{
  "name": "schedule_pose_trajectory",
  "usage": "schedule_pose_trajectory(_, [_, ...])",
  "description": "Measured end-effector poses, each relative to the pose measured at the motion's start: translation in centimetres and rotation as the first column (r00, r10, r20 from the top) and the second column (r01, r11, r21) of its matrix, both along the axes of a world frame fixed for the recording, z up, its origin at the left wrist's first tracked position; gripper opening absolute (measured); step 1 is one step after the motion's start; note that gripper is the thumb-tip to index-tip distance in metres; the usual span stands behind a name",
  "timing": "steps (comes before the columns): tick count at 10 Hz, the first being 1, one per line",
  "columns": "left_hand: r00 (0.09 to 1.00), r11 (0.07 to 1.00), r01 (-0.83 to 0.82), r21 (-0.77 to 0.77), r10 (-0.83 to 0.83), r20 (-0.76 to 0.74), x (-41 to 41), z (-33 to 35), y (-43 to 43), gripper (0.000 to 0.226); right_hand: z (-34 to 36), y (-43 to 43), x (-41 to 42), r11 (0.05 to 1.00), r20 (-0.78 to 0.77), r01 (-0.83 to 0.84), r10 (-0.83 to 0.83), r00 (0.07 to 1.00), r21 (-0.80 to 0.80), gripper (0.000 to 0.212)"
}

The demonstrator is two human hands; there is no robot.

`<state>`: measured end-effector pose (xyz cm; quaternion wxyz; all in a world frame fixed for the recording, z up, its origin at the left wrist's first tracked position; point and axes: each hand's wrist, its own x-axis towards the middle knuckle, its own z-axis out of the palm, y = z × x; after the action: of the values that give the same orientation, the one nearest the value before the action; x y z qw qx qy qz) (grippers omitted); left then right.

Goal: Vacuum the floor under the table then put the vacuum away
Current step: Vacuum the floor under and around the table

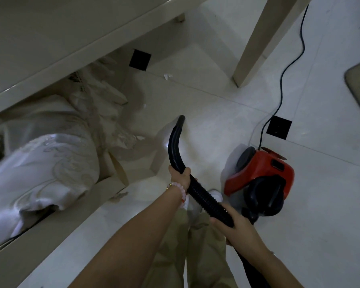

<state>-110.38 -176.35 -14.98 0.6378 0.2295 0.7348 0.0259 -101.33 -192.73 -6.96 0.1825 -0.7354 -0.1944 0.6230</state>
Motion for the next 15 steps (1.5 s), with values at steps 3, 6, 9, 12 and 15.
schedule_pose_trajectory(3, [0.986,0.988,-0.146,0.043,0.149,-0.071,-1.4,-4.7,1.6,0.080,-0.9,2.3,0.2,0.996,0.082,-0.068,0.063,0.995,0.062,0.038])
schedule_pose_trajectory(6, [0.967,0.997,0.017,0.080,0.004,-0.255,-1.8,-1.9,5.8,0.055,-2.0,6.6,0.2,0.978,0.150,-0.176,0.158,0.976,0.116,0.041])
schedule_pose_trajectory(9, [0.965,0.965,-0.261,-0.006,0.261,-0.014,-2.0,-2.5,8.6,0.041,-3.3,9.3,0.7,0.971,0.155,-0.210,0.191,0.969,0.116,0.044])
schedule_pose_trajectory(12, [0.955,0.955,-0.297,-0.006,0.297,0.004,-1.4,-2.9,9.5,0.061,-4.0,10.1,1.1,0.975,0.120,-0.184,0.169,0.978,0.127,0.044])
schedule_pose_trajectory(15, [0.978,0.978,-0.208,-0.021,0.208,-0.007,-2.5,-6.6,10.3,0.084,-4.5,11.4,1.2,0.975,0.120,-0.193,0.180,0.976,0.109,0.042])
